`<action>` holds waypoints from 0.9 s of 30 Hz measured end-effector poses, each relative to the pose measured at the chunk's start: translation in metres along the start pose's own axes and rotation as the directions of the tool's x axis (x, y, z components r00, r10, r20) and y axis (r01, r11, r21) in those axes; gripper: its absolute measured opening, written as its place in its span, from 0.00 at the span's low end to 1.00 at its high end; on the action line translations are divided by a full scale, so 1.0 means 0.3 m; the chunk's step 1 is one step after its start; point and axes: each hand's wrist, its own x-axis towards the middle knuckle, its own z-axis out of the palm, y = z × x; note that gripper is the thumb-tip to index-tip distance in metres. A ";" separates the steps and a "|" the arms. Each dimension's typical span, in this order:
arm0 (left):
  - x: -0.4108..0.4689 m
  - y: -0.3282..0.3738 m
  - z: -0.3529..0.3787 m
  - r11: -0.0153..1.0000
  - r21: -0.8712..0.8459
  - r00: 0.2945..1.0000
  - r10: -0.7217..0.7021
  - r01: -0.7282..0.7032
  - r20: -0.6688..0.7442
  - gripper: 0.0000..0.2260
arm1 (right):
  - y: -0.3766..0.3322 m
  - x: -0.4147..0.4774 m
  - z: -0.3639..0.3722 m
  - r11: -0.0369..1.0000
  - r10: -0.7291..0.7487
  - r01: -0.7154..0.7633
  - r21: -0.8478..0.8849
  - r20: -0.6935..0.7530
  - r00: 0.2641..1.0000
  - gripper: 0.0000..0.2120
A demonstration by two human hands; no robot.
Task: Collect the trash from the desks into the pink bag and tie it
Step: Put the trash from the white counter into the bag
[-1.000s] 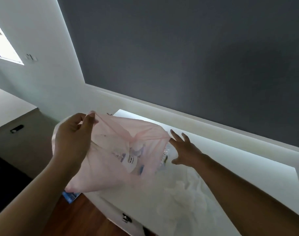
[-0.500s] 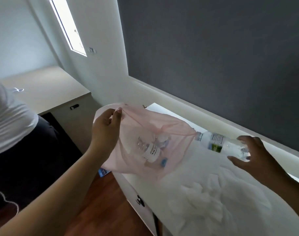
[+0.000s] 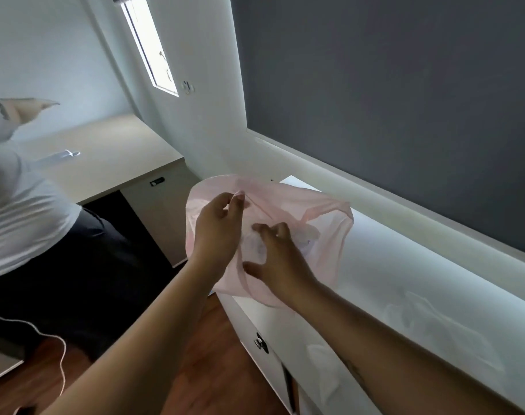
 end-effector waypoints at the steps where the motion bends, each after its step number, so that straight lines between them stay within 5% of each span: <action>1: -0.004 -0.004 0.001 1.000 -0.002 1.000 0.003 -0.003 0.002 0.13 | 0.004 -0.011 0.018 0.998 -0.030 0.034 -0.056 0.057 0.998 0.37; 10: -0.039 -0.046 0.026 0.994 -0.106 0.998 -0.027 0.033 0.058 0.14 | 0.166 -0.175 0.057 0.936 -0.025 0.049 -0.347 0.074 0.997 0.36; 13: -0.051 -0.042 0.062 0.993 -0.116 0.996 0.011 0.000 0.092 0.14 | 0.259 -0.292 -0.037 0.957 -0.005 -0.052 -0.286 -0.195 0.981 0.28; 15: -0.064 -0.042 0.092 0.989 -0.147 0.993 0.029 -0.011 0.115 0.14 | 0.358 -0.397 -0.110 0.929 0.140 -0.251 -0.271 -0.371 0.918 0.34; 17: -0.074 -0.044 0.123 0.982 -0.189 0.990 0.027 0.000 0.140 0.15 | 0.456 -0.515 -0.150 0.822 0.372 -0.445 -0.356 -0.256 0.892 0.51; 19: -0.084 -0.050 0.148 0.977 -0.214 0.986 0.030 0.005 0.163 0.14 | 0.509 -0.622 -0.124 0.766 0.465 -0.449 -0.460 -0.086 0.881 0.57; 23: -0.100 -0.059 0.169 0.975 -0.218 0.978 0.011 0.035 0.207 0.14 | 0.440 -0.634 0.004 0.828 0.320 -0.308 -0.468 -0.057 0.946 0.55; 27: -0.093 -0.045 0.166 0.986 -0.166 0.980 0.008 0.025 0.198 0.13 | 0.435 -0.553 -0.021 0.790 0.320 -0.340 -0.510 -0.131 0.938 0.39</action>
